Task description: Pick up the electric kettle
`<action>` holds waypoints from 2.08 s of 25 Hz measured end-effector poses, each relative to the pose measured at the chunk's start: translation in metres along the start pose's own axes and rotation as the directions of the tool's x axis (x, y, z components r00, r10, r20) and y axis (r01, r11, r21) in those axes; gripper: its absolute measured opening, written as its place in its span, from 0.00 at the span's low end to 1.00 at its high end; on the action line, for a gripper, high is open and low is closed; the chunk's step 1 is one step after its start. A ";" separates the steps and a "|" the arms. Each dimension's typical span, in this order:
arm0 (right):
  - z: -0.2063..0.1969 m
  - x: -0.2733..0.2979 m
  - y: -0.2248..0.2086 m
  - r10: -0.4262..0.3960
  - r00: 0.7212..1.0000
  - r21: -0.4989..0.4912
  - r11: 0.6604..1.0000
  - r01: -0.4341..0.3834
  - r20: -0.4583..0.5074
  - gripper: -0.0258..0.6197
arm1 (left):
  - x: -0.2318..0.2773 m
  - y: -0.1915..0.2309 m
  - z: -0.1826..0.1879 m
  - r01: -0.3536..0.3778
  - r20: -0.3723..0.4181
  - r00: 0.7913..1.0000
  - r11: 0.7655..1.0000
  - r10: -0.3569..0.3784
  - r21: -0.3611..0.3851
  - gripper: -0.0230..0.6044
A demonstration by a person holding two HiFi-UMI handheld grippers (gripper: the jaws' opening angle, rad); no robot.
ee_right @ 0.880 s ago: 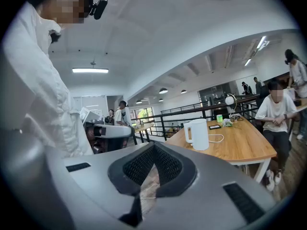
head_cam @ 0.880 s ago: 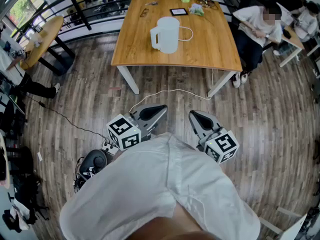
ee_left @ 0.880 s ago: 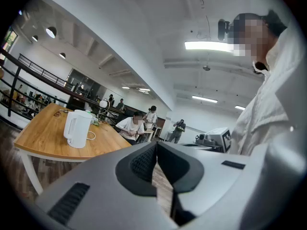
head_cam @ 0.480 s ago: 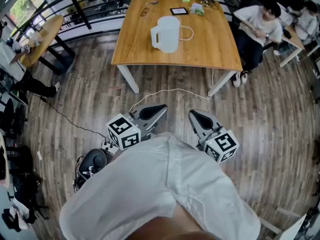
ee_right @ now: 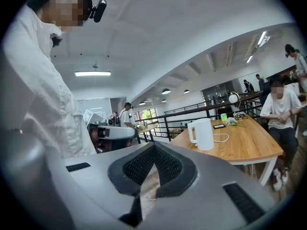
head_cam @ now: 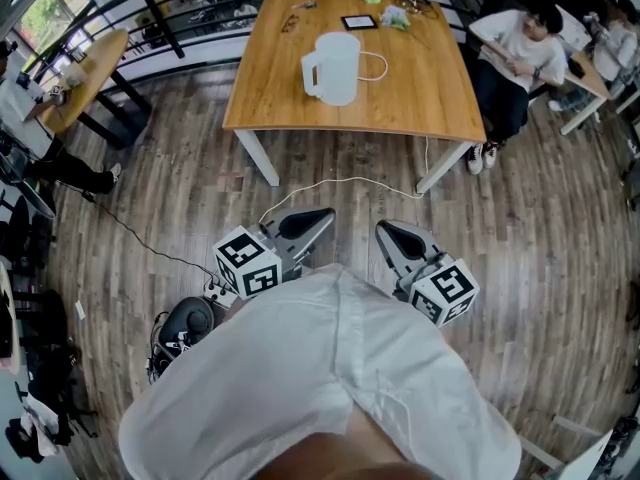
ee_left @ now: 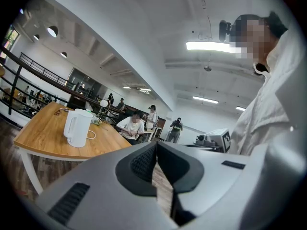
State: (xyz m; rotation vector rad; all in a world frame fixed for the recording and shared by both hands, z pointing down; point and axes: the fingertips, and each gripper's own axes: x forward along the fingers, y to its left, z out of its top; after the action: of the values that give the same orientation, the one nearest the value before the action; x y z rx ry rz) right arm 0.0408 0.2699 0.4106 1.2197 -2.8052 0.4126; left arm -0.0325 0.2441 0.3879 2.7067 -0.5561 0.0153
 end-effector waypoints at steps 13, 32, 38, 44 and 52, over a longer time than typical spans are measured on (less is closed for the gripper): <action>0.014 0.006 -0.009 0.053 0.995 0.018 0.998 -0.055 0.082 0.07 | 0.017 0.002 -0.007 -0.013 -0.038 0.999 1.000 0.013 -0.013 0.04; 0.064 0.115 -0.108 0.045 0.995 0.052 0.997 -0.050 0.091 0.07 | 0.080 0.127 0.047 0.044 -0.028 0.999 0.998 -0.045 -0.049 0.04; 0.089 0.171 -0.129 0.063 0.993 0.047 0.997 -0.068 0.100 0.07 | 0.085 0.173 0.079 0.078 -0.009 0.997 0.996 -0.078 -0.046 0.04; 0.110 0.221 -0.150 0.033 0.991 0.091 0.995 -0.045 0.129 0.07 | 0.085 0.231 0.107 0.088 0.025 0.996 0.996 -0.088 -0.030 0.04; 0.116 0.250 -0.172 -0.044 0.993 0.131 0.991 0.029 0.112 0.07 | 0.092 0.283 0.123 0.104 0.039 0.994 0.992 -0.101 -0.075 0.04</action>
State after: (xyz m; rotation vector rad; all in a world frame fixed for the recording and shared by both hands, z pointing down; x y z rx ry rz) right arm 0.0009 -0.0505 0.3756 1.3593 -2.8865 0.5468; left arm -0.0639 -0.0764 0.3829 2.6609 -0.4177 -0.0794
